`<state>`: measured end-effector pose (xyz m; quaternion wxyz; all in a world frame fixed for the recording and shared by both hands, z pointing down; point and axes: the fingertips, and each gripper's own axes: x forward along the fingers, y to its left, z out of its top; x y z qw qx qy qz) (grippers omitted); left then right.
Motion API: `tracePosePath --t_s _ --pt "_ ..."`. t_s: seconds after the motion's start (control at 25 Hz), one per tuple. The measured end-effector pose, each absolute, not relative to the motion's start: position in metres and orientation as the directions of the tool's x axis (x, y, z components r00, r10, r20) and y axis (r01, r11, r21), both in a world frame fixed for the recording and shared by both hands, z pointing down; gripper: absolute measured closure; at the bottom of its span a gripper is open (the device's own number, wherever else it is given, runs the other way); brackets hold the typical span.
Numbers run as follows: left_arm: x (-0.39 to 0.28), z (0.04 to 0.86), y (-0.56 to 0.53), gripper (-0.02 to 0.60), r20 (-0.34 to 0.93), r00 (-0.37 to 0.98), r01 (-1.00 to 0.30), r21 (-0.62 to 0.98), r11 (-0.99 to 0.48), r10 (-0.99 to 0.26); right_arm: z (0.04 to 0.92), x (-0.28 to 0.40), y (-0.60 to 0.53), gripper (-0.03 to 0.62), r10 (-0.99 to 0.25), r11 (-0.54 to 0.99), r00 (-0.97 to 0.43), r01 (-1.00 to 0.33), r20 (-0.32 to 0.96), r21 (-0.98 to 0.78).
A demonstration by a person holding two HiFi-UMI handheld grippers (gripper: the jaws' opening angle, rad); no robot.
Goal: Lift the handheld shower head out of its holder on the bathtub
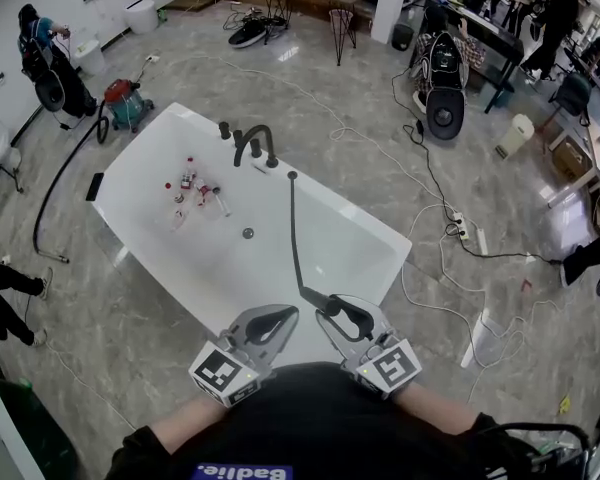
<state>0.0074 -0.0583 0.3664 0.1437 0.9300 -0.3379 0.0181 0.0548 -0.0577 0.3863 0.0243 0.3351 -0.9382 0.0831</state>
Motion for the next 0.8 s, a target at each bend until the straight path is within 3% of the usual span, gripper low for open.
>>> tracePosePath --t_s 0.8 --pt "0.0059 0.3712 -0.0545 0.581 0.120 0.772 -0.631 0.261 -0.730 -0.625 0.3882 0.0549 -0.0549 0.464 -0.621 0.762 -0.777 -0.630 0.106 -0.150"
